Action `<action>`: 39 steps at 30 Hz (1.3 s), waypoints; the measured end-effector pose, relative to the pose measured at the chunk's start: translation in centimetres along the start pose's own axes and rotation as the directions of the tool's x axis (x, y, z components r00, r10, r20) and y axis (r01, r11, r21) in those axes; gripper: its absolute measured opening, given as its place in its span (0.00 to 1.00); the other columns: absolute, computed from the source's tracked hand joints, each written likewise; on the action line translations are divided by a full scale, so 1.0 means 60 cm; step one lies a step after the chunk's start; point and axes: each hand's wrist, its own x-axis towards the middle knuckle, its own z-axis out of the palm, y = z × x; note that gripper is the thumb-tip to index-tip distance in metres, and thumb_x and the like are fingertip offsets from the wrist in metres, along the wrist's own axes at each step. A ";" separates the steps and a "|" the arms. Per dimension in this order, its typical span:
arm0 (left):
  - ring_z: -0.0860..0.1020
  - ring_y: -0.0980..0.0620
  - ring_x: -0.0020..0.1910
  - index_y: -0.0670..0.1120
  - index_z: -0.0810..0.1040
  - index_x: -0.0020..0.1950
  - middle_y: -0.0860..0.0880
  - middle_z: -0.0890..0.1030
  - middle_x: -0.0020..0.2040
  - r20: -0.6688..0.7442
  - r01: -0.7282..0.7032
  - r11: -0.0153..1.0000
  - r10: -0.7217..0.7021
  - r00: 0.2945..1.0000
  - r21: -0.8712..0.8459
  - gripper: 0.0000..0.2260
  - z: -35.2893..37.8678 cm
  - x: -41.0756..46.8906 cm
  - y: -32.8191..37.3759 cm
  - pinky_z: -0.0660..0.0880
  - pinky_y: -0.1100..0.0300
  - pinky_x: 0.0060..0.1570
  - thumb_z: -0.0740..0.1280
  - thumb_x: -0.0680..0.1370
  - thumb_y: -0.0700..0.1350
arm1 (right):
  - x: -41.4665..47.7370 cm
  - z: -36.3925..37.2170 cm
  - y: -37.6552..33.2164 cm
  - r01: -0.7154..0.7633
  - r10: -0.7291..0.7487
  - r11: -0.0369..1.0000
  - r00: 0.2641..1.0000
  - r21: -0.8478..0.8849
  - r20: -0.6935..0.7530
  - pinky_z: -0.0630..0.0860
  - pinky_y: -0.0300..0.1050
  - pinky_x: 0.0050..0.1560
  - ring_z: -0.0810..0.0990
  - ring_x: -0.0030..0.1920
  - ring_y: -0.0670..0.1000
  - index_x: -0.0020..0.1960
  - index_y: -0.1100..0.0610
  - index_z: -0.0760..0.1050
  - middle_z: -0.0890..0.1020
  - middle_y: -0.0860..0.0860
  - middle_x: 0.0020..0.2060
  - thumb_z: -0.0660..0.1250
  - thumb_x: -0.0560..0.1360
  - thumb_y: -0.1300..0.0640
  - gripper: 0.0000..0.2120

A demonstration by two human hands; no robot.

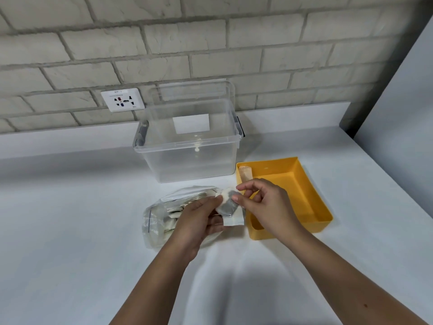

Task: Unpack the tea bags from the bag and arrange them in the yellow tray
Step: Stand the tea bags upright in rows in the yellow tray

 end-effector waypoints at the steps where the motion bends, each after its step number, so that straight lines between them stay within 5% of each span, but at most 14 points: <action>1: 0.76 0.57 0.28 0.42 0.83 0.50 0.50 0.82 0.35 0.021 0.006 1.000 -0.006 1.000 -0.010 0.08 0.000 0.000 0.001 0.81 0.59 0.38 0.66 0.81 0.45 | 0.000 0.001 -0.001 -0.014 0.014 1.000 1.000 0.011 -0.006 0.70 0.31 0.34 0.72 0.30 0.42 0.46 0.50 0.82 0.81 0.44 0.36 0.76 0.69 0.50 0.08; 5: 0.77 0.59 0.28 0.41 0.82 0.54 0.52 0.79 0.33 0.132 -0.011 1.000 0.009 0.991 0.014 0.12 -0.005 0.001 0.006 0.83 0.58 0.42 0.72 0.75 0.46 | 0.005 0.005 -0.001 -0.051 0.055 0.996 0.997 0.074 -0.049 0.73 0.33 0.36 0.76 0.31 0.41 0.42 0.53 0.82 0.83 0.45 0.34 0.76 0.70 0.52 0.06; 8: 0.84 0.55 0.40 0.41 0.82 0.58 0.47 0.84 0.43 0.183 -0.033 0.999 0.026 0.983 0.038 0.18 -0.009 0.008 0.008 0.82 0.59 0.44 0.76 0.69 0.42 | 0.013 0.008 -0.002 -0.118 0.132 0.965 0.990 0.236 -0.044 0.74 0.39 0.36 0.77 0.30 0.43 0.42 0.55 0.81 0.83 0.48 0.33 0.76 0.70 0.54 0.06; 12: 0.82 0.57 0.31 0.39 0.81 0.59 0.46 0.86 0.40 0.121 -0.054 0.998 0.051 0.991 0.024 0.13 -0.002 0.007 0.017 0.74 0.69 0.28 0.71 0.75 0.33 | 0.023 0.010 -0.007 -0.171 0.198 0.924 0.979 0.341 -0.044 0.74 0.40 0.31 0.76 0.26 0.47 0.43 0.58 0.80 0.82 0.49 0.32 0.75 0.71 0.55 0.07; 16: 0.83 0.54 0.30 0.38 0.82 0.57 0.43 0.87 0.42 0.086 -0.075 0.997 0.072 0.994 0.033 0.09 -0.006 0.014 0.022 0.73 0.67 0.27 0.69 0.77 0.34 | 0.054 -0.015 -0.006 -0.159 0.233 0.909 0.961 0.386 -0.152 0.73 0.39 0.29 0.74 0.25 0.46 0.45 0.59 0.80 0.80 0.50 0.32 0.73 0.73 0.56 0.06; 18: 0.84 0.48 0.35 0.38 0.82 0.57 0.39 0.86 0.46 0.042 -0.090 0.995 0.088 0.995 0.037 0.09 -0.017 0.022 0.021 0.77 0.61 0.32 0.69 0.78 0.36 | 0.082 -0.046 0.006 -0.105 0.178 0.950 0.955 0.293 -0.237 0.73 0.36 0.30 0.73 0.26 0.44 0.44 0.57 0.80 0.80 0.49 0.32 0.73 0.73 0.56 0.05; 21: 0.84 0.40 0.44 0.39 0.83 0.55 0.38 0.86 0.48 -0.011 -0.114 0.992 0.114 0.993 0.060 0.07 -0.034 0.036 0.023 0.79 0.52 0.44 0.70 0.78 0.38 | 0.123 -0.082 0.040 -0.033 0.011 0.993 0.982 -0.114 -0.187 0.72 0.31 0.37 0.76 0.33 0.41 0.43 0.52 0.82 0.82 0.45 0.37 0.74 0.72 0.53 0.03; 26: 0.86 0.48 0.41 0.39 0.83 0.54 0.40 0.87 0.46 0.003 -0.139 0.989 0.139 0.990 0.046 0.06 -0.038 0.044 0.026 0.81 0.61 0.36 0.68 0.78 0.36 | 0.160 -0.056 0.089 -0.005 0.041 0.889 0.997 -0.458 0.069 0.74 0.45 0.41 0.77 0.41 0.46 0.43 0.50 0.82 0.81 0.46 0.39 0.74 0.71 0.51 0.04; 29: 0.86 0.48 0.39 0.38 0.83 0.53 0.40 0.87 0.45 0.007 -0.134 0.990 0.134 0.991 0.044 0.06 -0.037 0.050 0.021 0.80 0.62 0.35 0.67 0.79 0.35 | 0.175 -0.027 0.106 0.027 0.032 0.834 0.995 -0.551 0.097 0.73 0.43 0.40 0.78 0.44 0.47 0.45 0.48 0.81 0.81 0.45 0.39 0.72 0.72 0.49 0.04; 34: 0.85 0.43 0.45 0.39 0.83 0.54 0.39 0.86 0.47 -0.027 -0.106 0.993 0.108 0.994 0.060 0.07 -0.045 0.059 0.013 0.80 0.52 0.50 0.68 0.79 0.38 | 0.187 0.001 0.121 0.057 -0.034 0.797 0.998 -0.601 0.050 0.72 0.42 0.39 0.79 0.44 0.47 0.46 0.48 0.80 0.82 0.45 0.42 0.71 0.73 0.48 0.05; 39: 0.86 0.43 0.46 0.38 0.83 0.54 0.39 0.86 0.48 -0.026 -0.079 0.996 0.080 0.996 0.028 0.07 -0.047 0.068 0.013 0.82 0.56 0.45 0.67 0.79 0.38 | 0.189 0.013 0.122 0.085 -0.091 0.827 0.996 -0.556 0.017 0.75 0.43 0.38 0.79 0.40 0.46 0.46 0.50 0.78 0.82 0.45 0.38 0.72 0.73 0.48 0.07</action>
